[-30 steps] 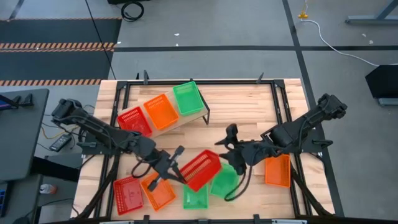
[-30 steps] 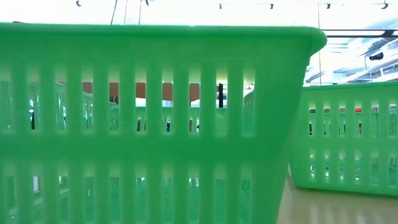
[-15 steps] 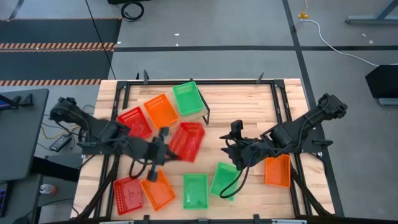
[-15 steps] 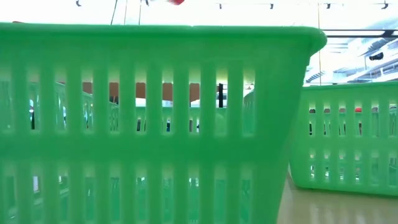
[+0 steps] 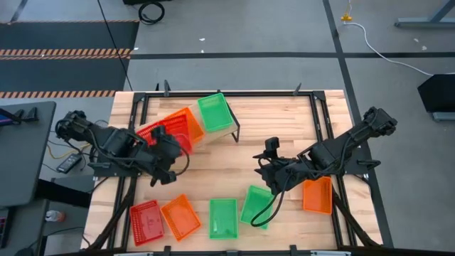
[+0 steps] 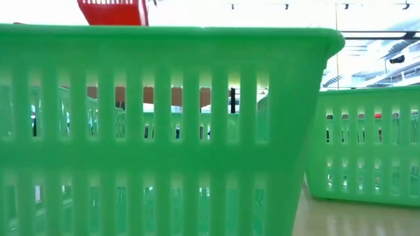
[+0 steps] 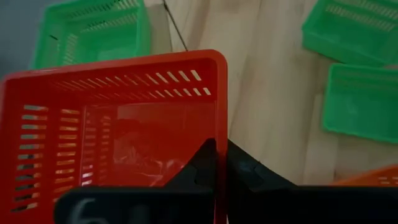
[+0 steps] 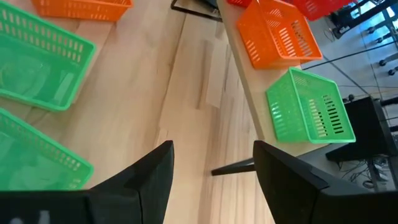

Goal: Stack baskets on shelf by color
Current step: Stack the top red bin on the red bin on the shelf

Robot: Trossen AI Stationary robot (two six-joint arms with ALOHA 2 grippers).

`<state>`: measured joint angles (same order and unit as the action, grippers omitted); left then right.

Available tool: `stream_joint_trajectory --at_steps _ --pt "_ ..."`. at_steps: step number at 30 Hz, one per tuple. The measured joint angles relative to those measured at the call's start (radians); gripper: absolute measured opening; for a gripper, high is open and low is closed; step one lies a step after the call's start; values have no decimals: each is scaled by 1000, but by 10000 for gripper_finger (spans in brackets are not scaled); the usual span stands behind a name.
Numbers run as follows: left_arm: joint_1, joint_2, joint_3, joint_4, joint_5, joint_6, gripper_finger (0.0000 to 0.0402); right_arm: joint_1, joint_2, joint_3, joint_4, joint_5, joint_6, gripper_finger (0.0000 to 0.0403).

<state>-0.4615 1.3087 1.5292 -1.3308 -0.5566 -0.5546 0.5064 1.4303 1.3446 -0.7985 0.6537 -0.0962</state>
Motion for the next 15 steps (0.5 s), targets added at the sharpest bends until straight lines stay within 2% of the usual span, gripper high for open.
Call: stream_joint_trajectory --at_steps 5,8,15 --pt "-44 -2 76 -115 -79 -77 13 0 0 0 -20 0 29 226" --pt "-70 -2 100 -235 -86 -200 11 0 0 0 -46 -3 69 226" --pt "-108 3 73 -241 -47 -303 11 0 0 0 -79 -24 107 226"
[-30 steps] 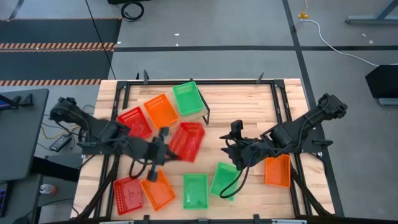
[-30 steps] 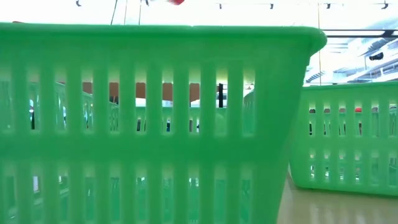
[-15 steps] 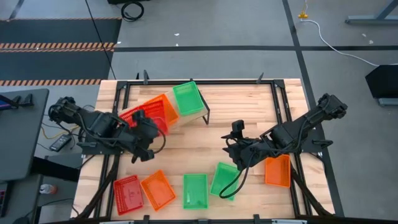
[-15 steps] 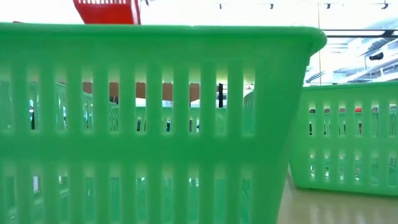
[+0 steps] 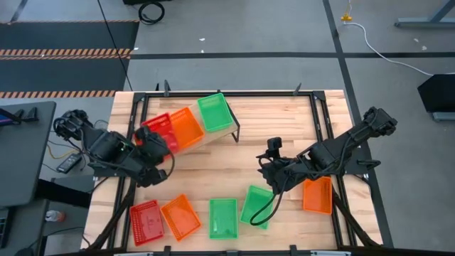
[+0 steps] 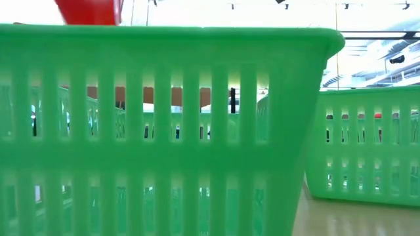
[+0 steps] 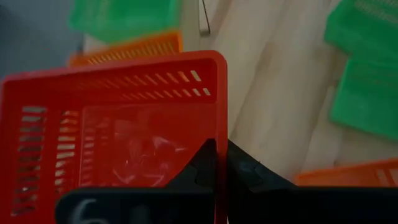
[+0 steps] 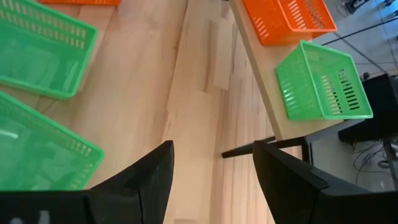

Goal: Stack baskets on shelf by color
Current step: Stack the top red bin on the red bin on the shelf

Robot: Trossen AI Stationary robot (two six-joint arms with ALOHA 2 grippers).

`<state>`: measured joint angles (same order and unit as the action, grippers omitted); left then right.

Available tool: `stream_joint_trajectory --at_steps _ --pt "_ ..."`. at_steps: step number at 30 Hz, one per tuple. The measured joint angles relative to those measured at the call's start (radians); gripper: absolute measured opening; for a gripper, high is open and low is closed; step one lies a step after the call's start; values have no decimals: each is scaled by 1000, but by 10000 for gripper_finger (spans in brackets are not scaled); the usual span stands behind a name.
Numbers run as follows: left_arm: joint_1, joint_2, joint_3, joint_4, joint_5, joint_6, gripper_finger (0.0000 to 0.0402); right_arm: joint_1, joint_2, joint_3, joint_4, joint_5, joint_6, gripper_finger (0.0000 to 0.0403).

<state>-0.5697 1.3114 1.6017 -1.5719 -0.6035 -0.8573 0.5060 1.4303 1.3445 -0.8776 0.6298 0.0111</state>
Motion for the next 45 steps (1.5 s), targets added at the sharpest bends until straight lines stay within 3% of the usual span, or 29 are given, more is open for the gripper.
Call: stream_joint_trajectory --at_steps 7,26,35,45 --pt "18 2 -88 1 115 -101 11 3 0 0 -1 -29 39 226" --pt "35 -61 -136 0 79 -118 11 3 0 0 -1 -43 46 225" --pt "57 -65 -136 1 50 10 11 3 0 0 -1 -77 51 222" --pt "61 -64 -136 1 103 7 11 3 1 0 -5 -94 84 220"
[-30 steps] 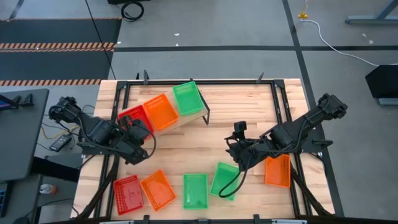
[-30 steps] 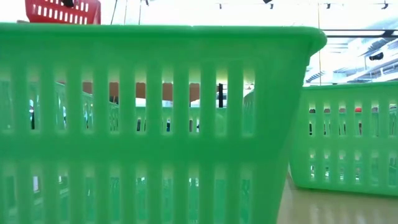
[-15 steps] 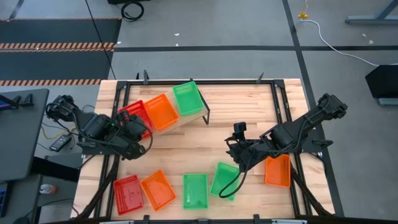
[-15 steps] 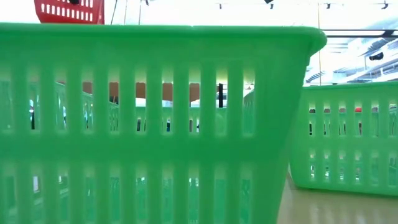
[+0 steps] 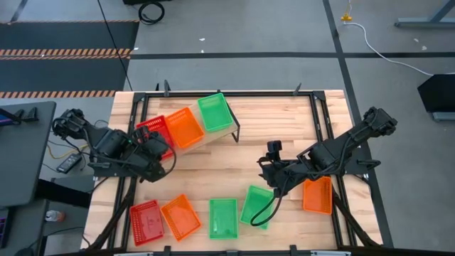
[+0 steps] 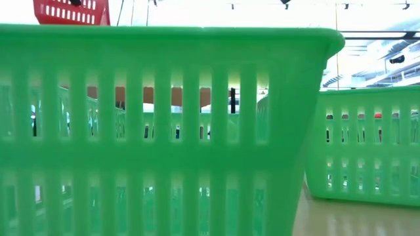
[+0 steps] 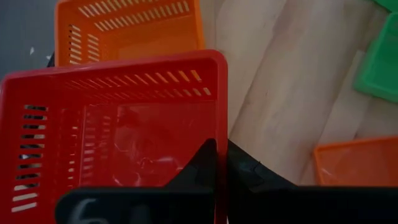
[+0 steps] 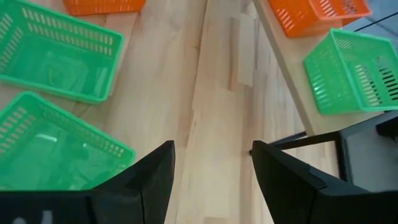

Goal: Stack baskets on shelf by color
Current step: Stack the top red bin on the red bin on the shelf

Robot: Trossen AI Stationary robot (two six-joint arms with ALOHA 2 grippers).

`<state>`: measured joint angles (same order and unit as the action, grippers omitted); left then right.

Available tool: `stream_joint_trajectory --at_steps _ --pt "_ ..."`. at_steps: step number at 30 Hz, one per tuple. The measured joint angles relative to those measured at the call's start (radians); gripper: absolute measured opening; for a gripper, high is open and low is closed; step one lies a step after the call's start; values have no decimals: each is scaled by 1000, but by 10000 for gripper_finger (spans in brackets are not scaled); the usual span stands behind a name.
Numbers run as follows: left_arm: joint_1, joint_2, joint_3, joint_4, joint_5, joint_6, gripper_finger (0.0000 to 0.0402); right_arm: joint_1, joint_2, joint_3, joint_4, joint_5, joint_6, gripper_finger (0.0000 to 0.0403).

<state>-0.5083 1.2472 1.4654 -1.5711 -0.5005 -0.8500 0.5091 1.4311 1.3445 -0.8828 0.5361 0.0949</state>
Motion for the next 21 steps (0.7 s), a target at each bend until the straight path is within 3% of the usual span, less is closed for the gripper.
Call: stream_joint_trajectory --at_steps 5,15,21 --pt "1 0 0 0 16 18 18 0 0 0 -11 -34 36 220" --pt "1 0 0 0 7 25 113 0 0 0 -12 -40 41 220" --pt "1 0 0 0 7 24 127 0 0 0 -12 -41 42 220"
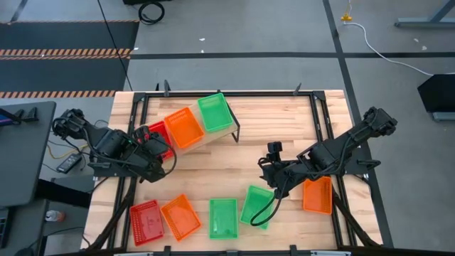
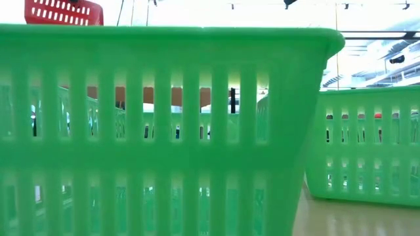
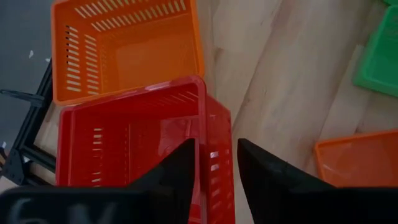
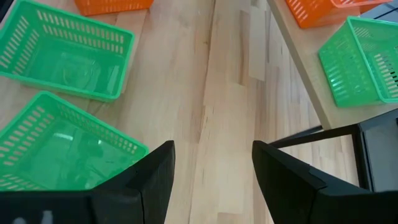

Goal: Stack baskets on shelf by color
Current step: Stack the top red bin on the red bin on the shelf

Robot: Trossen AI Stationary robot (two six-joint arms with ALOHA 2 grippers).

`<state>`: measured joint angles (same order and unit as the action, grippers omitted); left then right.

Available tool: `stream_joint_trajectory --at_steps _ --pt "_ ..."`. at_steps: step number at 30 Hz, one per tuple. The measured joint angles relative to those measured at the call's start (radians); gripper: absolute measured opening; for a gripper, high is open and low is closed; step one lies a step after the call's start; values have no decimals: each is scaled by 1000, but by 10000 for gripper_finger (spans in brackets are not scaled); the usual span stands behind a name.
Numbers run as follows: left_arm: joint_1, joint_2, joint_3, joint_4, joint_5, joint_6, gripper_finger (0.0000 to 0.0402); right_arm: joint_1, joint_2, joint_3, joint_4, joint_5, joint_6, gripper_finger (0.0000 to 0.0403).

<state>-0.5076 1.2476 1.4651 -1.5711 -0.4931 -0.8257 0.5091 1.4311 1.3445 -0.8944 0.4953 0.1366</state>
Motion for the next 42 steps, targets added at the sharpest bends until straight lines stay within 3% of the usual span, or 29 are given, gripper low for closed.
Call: stream_joint_trajectory --at_steps 9,17,27,34,42 --pt "0 3 0 0 25 -26 91 0 0 0 0 0 0 220" --pt "6 22 -1 -2 30 -2 13 0 0 0 1 0 0 220" --pt "19 20 -1 0 22 25 14 0 0 0 2 0 3 220" --pt "27 20 -4 2 23 -1 43 1 0 0 1 -4 21 220" --pt "77 -1 -219 1 91 3 76 2 0 0 1 -5 20 220"
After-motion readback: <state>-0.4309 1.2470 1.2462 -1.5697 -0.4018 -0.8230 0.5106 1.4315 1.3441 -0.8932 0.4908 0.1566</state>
